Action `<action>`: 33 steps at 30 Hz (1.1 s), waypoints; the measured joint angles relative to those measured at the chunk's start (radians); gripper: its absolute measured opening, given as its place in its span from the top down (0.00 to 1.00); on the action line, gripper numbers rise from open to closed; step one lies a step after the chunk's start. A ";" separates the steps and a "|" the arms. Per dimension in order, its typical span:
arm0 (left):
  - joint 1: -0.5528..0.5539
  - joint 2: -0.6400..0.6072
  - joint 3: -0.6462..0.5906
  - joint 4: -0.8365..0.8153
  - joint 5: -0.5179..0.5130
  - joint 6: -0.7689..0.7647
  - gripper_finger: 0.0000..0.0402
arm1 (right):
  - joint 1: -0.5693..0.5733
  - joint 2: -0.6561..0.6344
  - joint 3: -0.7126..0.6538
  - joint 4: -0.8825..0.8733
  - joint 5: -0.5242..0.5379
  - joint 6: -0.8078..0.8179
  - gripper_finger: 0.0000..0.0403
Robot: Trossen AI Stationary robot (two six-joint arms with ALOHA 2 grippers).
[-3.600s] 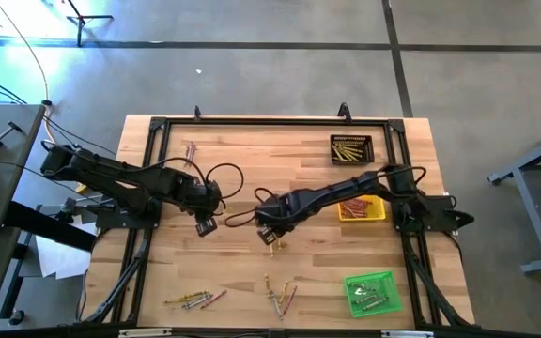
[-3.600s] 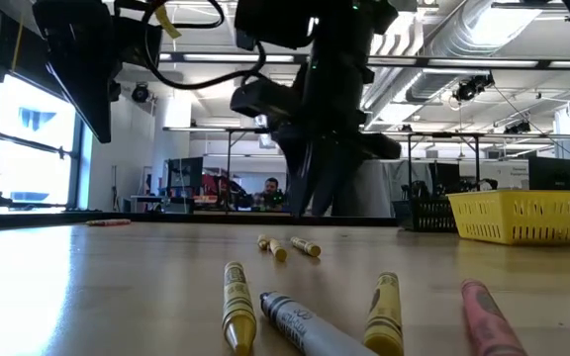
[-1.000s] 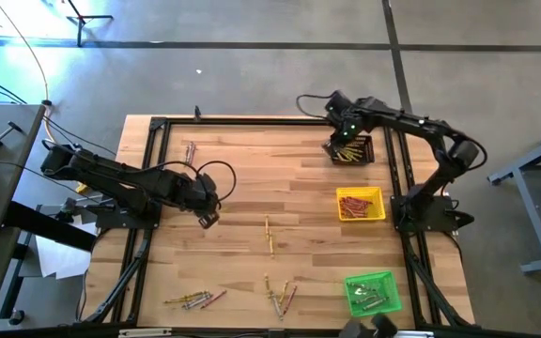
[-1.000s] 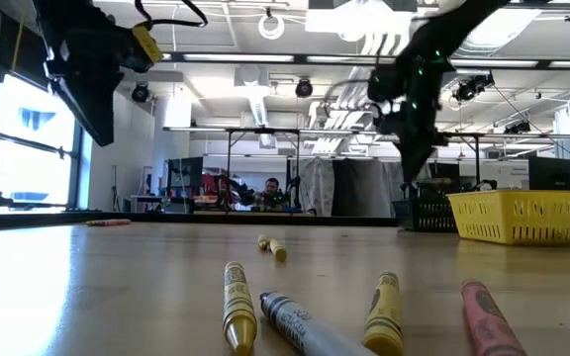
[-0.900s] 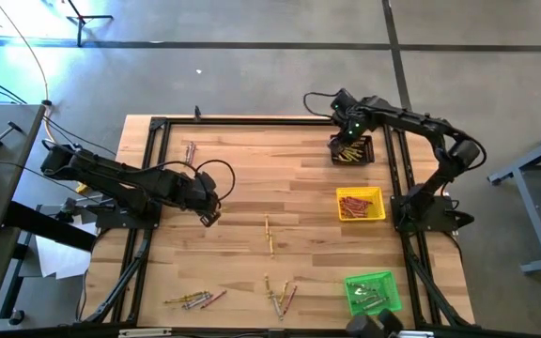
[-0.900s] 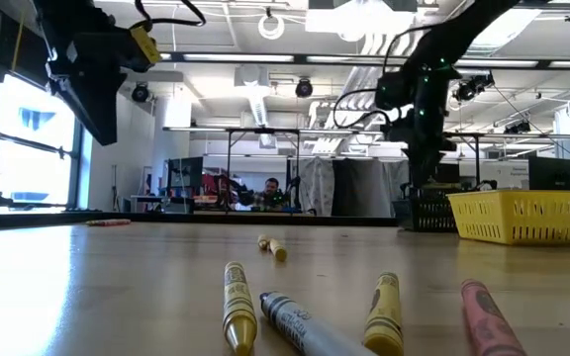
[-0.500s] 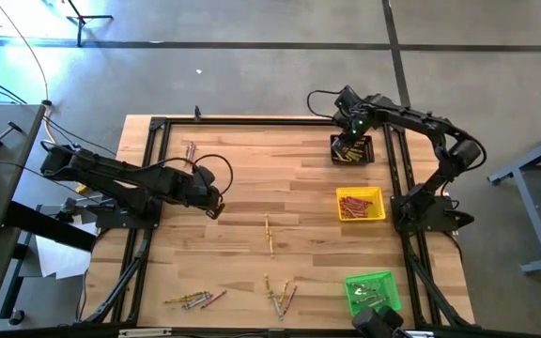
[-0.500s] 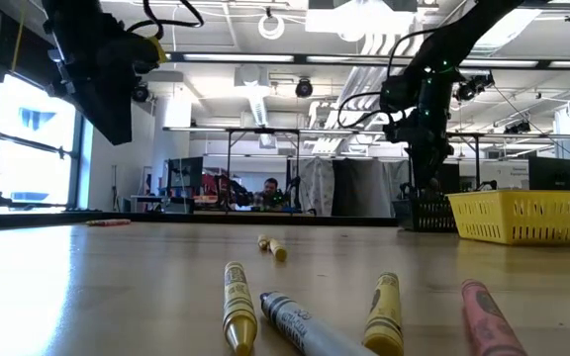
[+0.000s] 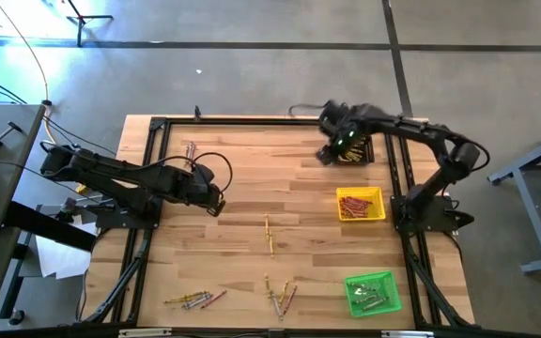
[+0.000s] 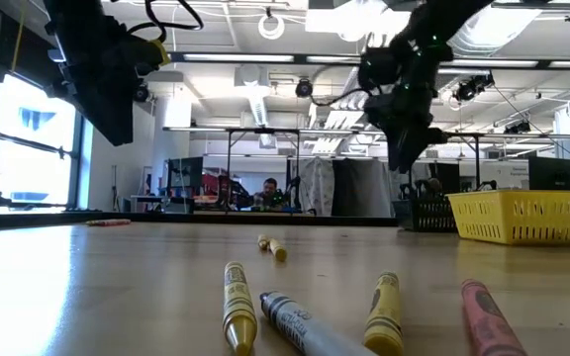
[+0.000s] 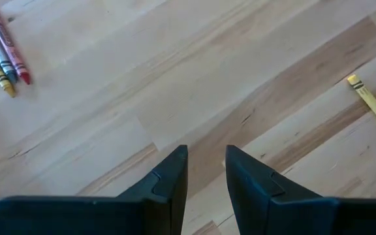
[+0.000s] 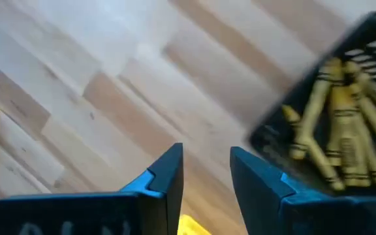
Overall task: Sort crayons
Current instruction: Put the yellow crayon into the black bin
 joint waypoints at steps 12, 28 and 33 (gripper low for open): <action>-0.001 0.000 0.000 -0.010 0.055 0.190 0.78 | 0.539 0.048 -0.007 0.265 0.270 0.583 0.72; -0.001 0.000 0.000 -0.008 0.055 0.368 0.78 | 0.779 0.456 0.305 0.262 0.228 0.803 0.72; -0.001 0.000 0.000 -0.007 0.055 0.369 0.78 | 0.786 0.570 0.465 0.100 0.191 0.797 0.72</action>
